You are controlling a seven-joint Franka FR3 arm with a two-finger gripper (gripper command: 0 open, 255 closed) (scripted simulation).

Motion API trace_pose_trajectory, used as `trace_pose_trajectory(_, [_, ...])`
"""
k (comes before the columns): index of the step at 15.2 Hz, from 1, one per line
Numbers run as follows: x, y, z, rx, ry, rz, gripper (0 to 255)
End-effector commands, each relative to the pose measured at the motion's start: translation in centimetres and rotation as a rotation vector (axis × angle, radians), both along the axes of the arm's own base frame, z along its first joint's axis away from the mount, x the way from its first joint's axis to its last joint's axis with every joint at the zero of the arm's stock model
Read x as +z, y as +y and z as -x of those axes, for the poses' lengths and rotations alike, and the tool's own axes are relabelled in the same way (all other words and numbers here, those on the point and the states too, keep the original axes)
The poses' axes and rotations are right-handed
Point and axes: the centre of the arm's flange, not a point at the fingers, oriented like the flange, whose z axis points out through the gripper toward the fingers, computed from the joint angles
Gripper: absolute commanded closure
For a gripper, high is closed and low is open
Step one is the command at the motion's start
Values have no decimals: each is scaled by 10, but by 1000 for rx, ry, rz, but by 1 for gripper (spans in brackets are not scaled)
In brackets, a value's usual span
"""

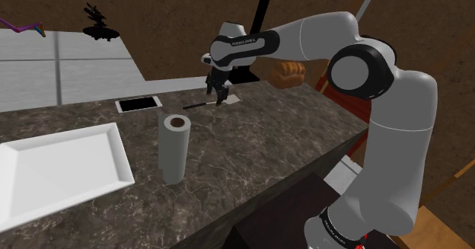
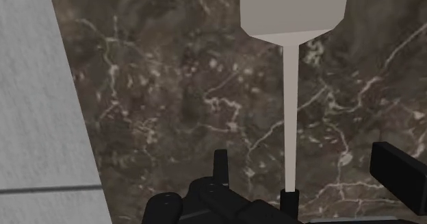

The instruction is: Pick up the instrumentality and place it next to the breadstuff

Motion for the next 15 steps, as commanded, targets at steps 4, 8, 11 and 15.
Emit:
trace_pose_trajectory(4, [-9,1,1,0,-1,0,0])
trace_pose_trajectory(8, [-9,1,1,0,-1,0,0])
trace_pose_trajectory(11, [-9,1,1,0,-1,0,255])
trace_pose_trajectory(15, [-9,1,1,0,-1,0,255])
